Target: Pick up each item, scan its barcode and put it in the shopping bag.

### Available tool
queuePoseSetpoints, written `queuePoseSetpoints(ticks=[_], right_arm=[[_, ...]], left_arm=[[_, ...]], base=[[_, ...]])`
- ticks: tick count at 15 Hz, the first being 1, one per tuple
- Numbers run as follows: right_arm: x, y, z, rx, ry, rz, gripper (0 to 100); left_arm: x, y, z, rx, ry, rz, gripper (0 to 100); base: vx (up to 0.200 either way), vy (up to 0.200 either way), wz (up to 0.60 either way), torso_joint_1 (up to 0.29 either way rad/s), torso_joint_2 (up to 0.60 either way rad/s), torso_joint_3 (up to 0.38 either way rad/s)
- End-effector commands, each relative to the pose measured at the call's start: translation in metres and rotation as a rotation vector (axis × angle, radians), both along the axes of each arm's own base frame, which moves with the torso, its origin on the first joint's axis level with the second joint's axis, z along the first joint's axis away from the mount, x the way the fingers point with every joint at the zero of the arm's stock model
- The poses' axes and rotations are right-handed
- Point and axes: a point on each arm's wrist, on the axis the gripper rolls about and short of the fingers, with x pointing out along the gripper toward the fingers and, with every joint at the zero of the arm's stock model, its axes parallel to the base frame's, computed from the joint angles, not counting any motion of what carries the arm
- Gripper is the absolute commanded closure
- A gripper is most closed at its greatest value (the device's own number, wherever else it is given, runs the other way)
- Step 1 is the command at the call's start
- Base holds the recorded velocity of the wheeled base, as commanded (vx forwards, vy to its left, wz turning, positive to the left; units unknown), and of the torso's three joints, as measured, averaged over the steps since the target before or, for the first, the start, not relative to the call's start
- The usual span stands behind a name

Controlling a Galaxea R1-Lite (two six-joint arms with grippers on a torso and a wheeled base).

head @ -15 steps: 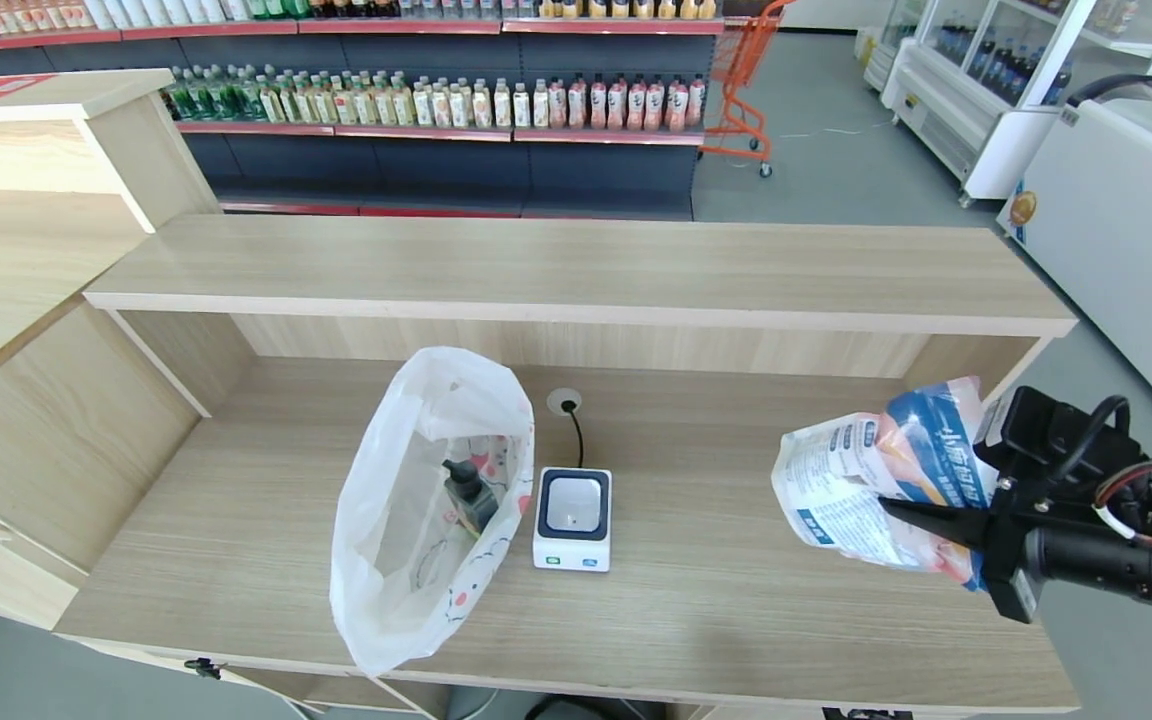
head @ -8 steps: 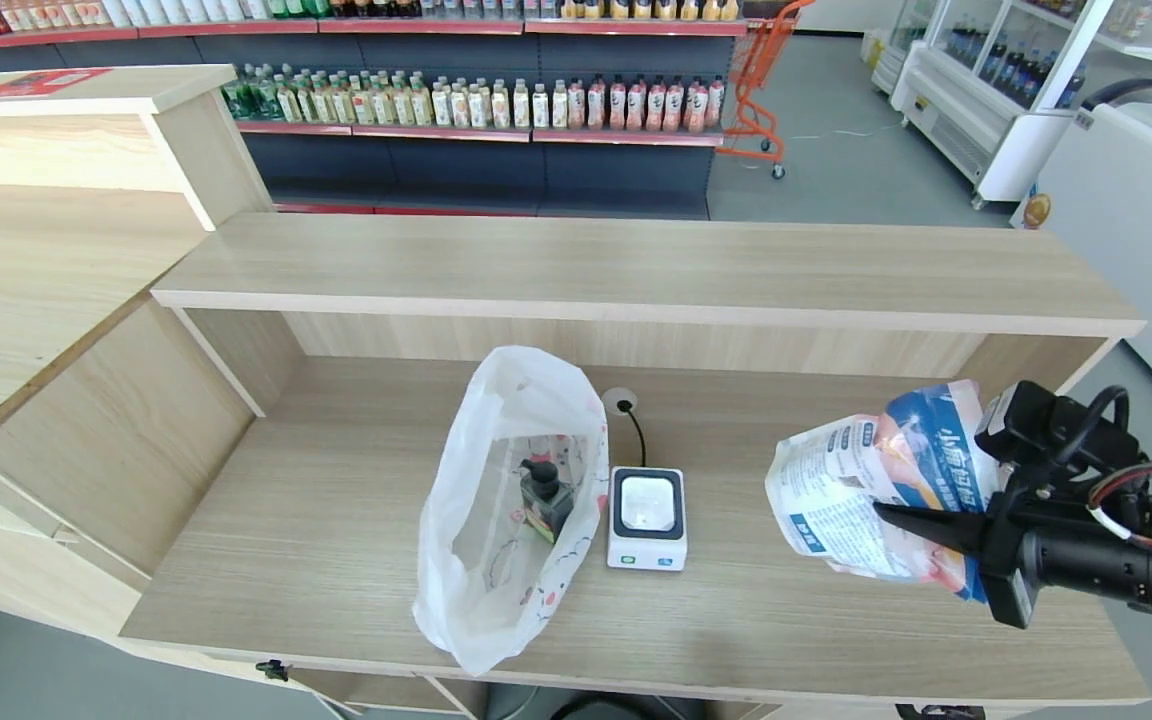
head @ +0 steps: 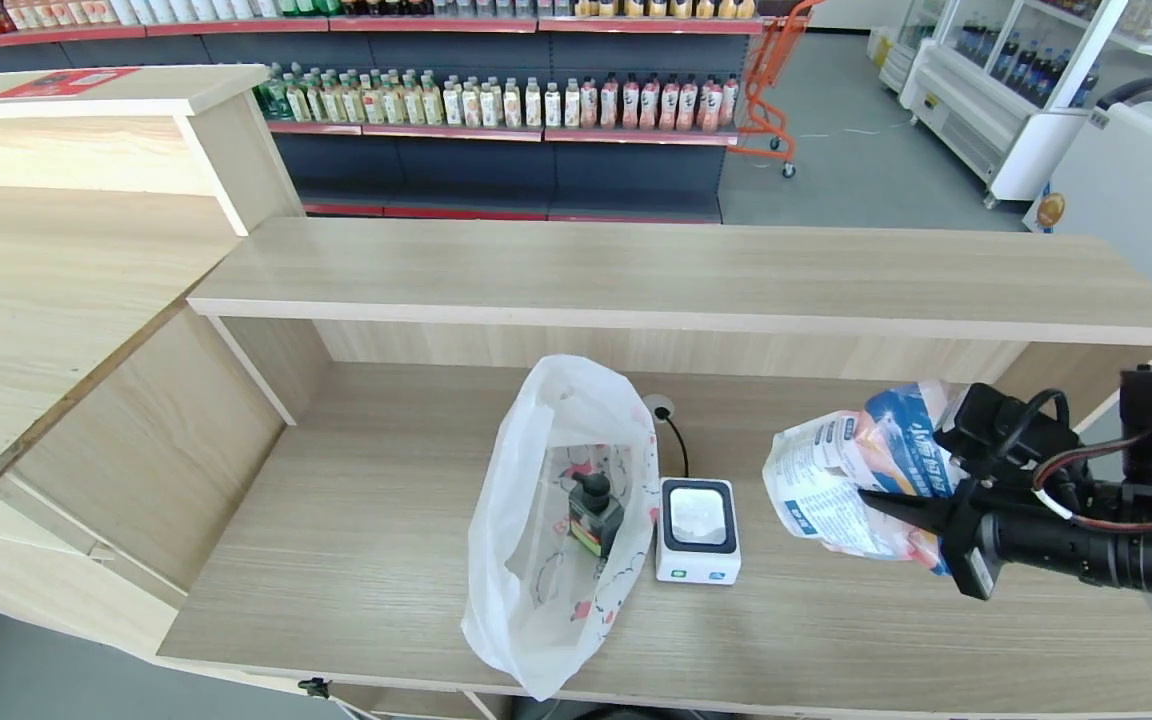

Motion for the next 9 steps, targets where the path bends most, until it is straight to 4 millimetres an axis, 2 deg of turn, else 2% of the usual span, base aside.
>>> queuePoseSetpoints(ticks=[1,4,7,9], right_arm=[[0.026,0.003,-0.024,0.007,0.046,0.036,100],[0.049,0.014,-0.04,0.056,0.012,0.164,100],[0.079,0.02,-0.062,0.013,-0.116,0.287,100],[0.083,0.022,-0.071,-0.003,-0.115,0.305,100]], left_arm=[[0.0,0.0,0.0,0.0,0.0,0.0,0],[0.0,0.0,0.0,0.0,0.0,0.001,0],[0.0,0.0,0.0,0.0,0.0,0.0,0],[0.0,0.0,0.0,0.0,0.0,0.0,0]], base=[[0.0,0.0,0.0,0.0,0.0,0.0],[0.0,0.0,0.0,0.0,0.0,0.0],[0.0,0.0,0.0,0.0,0.0,0.0],[0.0,0.0,0.0,0.0,0.0,0.0]])
